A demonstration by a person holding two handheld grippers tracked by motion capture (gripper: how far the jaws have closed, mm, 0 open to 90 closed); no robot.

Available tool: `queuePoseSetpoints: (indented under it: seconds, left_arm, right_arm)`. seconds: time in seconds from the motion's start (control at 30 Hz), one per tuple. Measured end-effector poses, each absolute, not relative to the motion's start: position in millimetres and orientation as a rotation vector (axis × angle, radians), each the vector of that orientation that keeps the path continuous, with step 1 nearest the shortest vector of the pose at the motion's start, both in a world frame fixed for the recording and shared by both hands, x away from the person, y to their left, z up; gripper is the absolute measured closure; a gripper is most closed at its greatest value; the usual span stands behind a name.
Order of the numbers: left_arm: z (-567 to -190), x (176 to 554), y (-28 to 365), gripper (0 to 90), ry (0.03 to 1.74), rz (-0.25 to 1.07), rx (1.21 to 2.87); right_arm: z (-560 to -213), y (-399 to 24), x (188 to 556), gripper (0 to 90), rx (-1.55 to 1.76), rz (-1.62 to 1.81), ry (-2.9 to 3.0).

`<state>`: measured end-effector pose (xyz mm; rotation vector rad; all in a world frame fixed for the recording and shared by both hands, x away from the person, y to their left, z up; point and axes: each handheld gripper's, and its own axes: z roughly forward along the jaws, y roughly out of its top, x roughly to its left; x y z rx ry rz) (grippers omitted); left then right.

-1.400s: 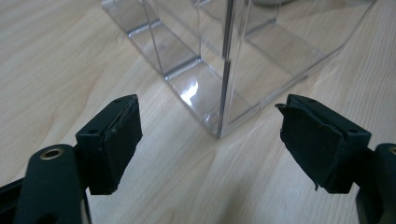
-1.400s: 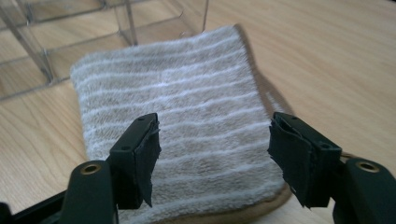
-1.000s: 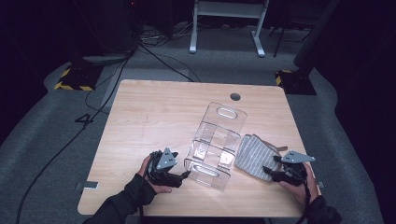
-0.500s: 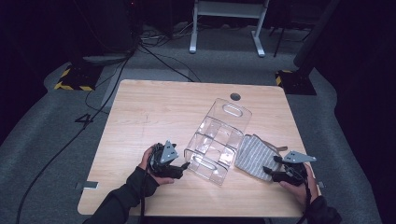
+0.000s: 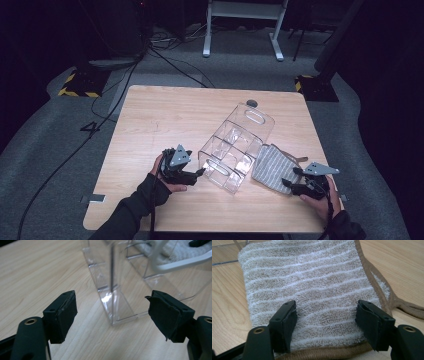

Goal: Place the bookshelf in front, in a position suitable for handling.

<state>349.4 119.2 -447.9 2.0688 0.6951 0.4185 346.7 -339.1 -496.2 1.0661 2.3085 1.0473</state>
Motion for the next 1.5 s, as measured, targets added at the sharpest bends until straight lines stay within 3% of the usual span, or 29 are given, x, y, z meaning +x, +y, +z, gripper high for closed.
queuePoseSetpoints:
  seconds: [0.57,0.67,1.0,1.27,1.5]
  left_arm:
    - [-432.2,349.0,103.3,29.6,0.786,0.501,1.952]
    - [-431.4,349.8,105.5,37.5,0.779,0.521,1.953]
    - [-431.0,370.4,120.5,37.0,0.820,0.600,1.944]
    - [-430.6,383.2,123.3,48.2,0.821,0.579,1.938]
    - [-433.3,391.4,125.3,45.8,0.830,0.559,1.919]
  right_arm:
    - [-495.5,-337.2,346.1,33.2,1.060,1.031,2.308]
    - [-495.3,-337.1,345.9,33.2,1.060,1.028,2.308]
    - [-492.8,-333.8,345.8,34.8,1.036,0.997,2.320]
    - [-492.4,-333.7,346.1,35.3,1.041,0.995,2.329]
    - [-492.2,-333.3,346.4,36.1,1.045,1.000,2.342]
